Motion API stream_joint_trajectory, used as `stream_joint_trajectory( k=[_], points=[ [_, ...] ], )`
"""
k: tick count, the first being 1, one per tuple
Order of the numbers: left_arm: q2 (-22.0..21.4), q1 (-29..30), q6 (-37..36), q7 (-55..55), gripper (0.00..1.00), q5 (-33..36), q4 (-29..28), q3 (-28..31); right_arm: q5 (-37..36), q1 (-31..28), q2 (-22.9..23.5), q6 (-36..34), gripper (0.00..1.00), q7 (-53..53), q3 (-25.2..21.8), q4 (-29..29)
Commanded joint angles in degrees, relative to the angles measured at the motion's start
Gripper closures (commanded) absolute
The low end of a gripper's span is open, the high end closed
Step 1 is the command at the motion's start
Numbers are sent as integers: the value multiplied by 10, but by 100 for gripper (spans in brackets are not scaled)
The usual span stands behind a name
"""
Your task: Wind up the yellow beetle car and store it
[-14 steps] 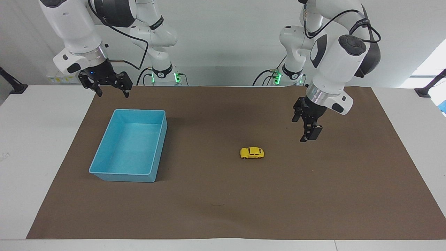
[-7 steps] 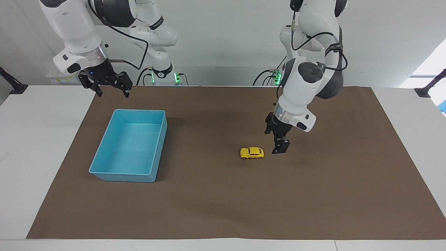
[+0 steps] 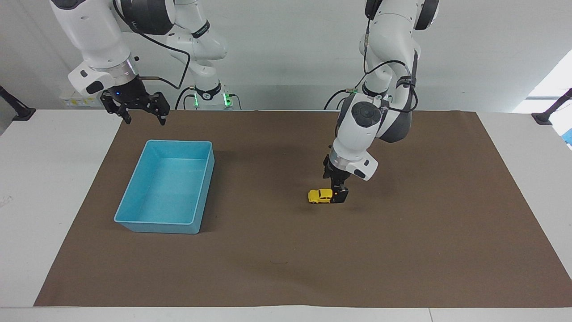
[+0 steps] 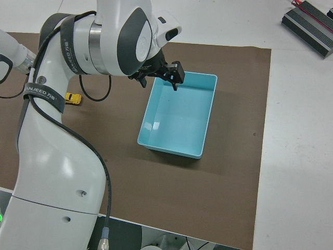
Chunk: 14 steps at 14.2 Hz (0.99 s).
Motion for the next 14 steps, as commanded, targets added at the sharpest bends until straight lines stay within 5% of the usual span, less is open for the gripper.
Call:
stream_joint_trajectory(
  k=[1,9,10,12,14],
  points=[
    [-5,-11,25,-14,0,-10,-25,10,10,-4,0,-6,0,7,2,1],
    [24,-29,60,-46,0,-3,-52,13,10,-4,0,-6,0,7,2,1],
    [23,-30,60,-45,11,-2,-53,13,10,-4,0,-6,0,7,2,1],
    [24,-29,61,-33,78,0,-52,12,10,-4,0,-6,0,7,2,1],
    [23,-29,59,-15,92,-1,-52,11,10,-4,0,-6,0,7,2,1]
  ],
)
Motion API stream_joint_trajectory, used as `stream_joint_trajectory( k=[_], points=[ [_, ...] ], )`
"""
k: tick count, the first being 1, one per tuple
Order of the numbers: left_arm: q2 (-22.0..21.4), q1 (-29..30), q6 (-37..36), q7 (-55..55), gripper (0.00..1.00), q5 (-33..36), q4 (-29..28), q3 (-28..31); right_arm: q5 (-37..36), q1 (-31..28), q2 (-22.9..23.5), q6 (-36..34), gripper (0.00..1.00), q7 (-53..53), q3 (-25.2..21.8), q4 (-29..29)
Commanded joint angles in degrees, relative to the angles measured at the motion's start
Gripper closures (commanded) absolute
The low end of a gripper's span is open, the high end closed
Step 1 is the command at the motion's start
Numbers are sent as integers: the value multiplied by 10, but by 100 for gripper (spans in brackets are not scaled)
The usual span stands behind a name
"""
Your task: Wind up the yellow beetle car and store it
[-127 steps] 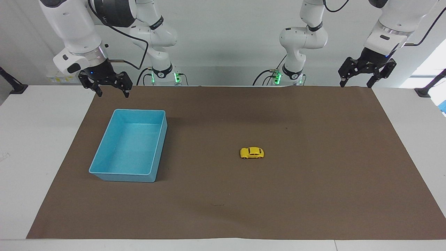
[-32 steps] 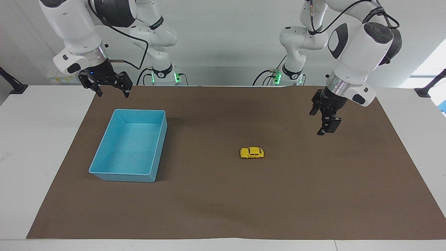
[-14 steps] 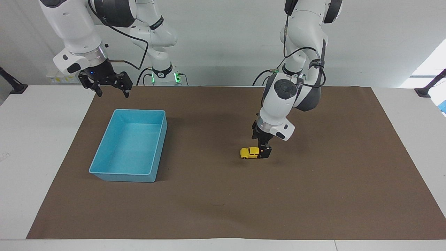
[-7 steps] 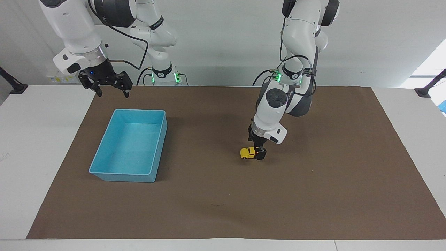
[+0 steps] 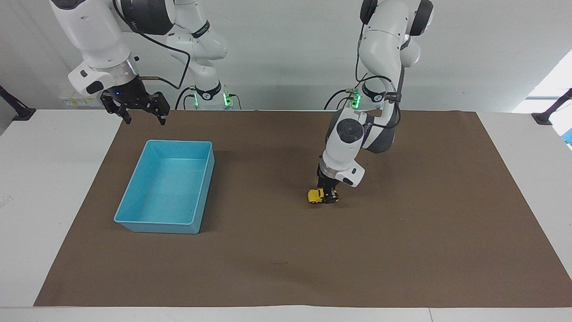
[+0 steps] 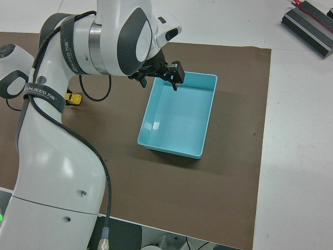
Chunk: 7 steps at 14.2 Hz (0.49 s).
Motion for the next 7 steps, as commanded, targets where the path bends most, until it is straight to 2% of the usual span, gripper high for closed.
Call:
stream_joint_trajectory(
  k=[1,7],
  points=[
    [-9,-8,8,16,99,-1,-16,8,10,-4,0,-6,0,7,2,1],
    [-15,-10,8,82,100,-2,-32,8,10,-4,0,-6,0,7,2,1]
  ],
)
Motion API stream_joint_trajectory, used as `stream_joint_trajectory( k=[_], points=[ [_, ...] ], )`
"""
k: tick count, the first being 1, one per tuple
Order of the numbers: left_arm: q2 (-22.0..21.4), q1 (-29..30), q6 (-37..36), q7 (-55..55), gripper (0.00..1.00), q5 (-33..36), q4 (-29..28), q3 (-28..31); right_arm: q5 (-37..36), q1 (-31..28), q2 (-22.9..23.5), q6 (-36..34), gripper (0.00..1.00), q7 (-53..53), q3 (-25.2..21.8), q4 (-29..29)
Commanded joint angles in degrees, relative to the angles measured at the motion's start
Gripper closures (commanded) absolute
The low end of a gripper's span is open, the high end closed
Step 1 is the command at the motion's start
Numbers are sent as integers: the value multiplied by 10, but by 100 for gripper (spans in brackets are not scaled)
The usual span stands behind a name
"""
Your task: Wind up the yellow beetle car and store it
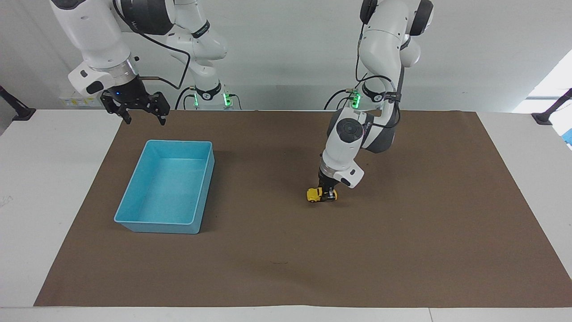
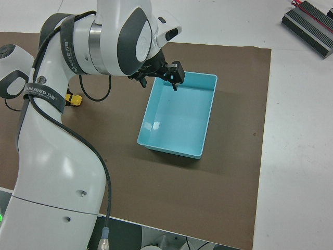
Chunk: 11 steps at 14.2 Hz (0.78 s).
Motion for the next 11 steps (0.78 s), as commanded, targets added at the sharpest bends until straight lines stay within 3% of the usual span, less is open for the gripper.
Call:
stream_joint_trajectory(
  k=[1,11],
  points=[
    [-15,-8,12,11,100,-2,-34,8,10,-4,0,-6,0,7,2,1],
    [-30,48,12,17,100,-6,-83,12,10,-4,0,-6,0,7,2,1]
  ],
)
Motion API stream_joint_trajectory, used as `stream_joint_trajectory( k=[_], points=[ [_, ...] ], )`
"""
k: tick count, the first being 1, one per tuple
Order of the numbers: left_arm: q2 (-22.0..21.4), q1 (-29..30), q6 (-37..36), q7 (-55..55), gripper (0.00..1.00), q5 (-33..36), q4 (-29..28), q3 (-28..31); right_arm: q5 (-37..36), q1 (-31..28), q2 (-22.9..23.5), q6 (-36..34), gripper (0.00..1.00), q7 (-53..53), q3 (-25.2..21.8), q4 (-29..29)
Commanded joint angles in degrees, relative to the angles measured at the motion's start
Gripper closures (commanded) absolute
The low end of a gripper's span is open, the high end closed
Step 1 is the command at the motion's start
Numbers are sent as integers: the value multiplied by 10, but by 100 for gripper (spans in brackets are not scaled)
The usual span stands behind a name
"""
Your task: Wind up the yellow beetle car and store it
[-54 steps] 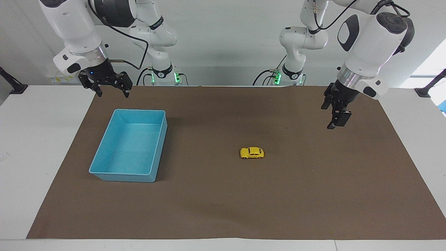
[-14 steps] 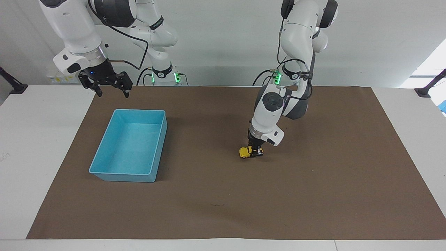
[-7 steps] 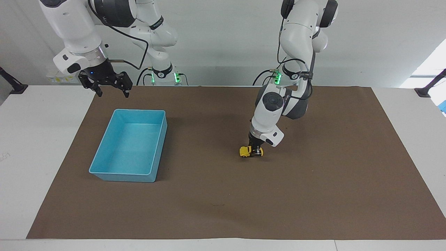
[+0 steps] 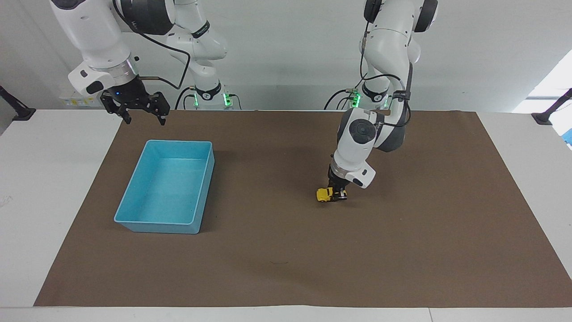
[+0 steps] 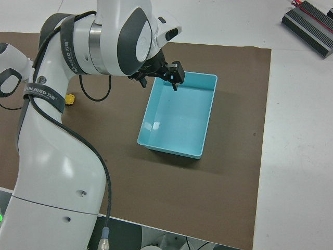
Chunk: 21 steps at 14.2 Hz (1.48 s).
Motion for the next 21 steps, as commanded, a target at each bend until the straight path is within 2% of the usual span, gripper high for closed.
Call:
stream_joint_trajectory(
  k=[1,11,16,18,19,20,21],
  points=[
    [-8,26,12,20,100,-5,-53,4,10,-4,0,-5,0,7,2,1],
    [-13,86,11,92,100,-1,-70,6,10,-4,0,-8,0,6,2,1],
    [-12,89,4,89,81,-1,-63,6,10,-4,0,-8,0,6,2,1],
    [-13,91,2,88,70,-1,-61,6,10,-4,0,-8,0,6,2,1],
    [-15,95,-1,89,50,-1,-60,7,10,-4,0,-8,0,6,2,1],
    [-27,98,-5,88,1,-1,-59,6,10,-4,0,-8,0,6,2,1],
    [-36,98,-9,87,0,-1,-52,6,10,-4,0,-8,0,6,2,1]
  ],
)
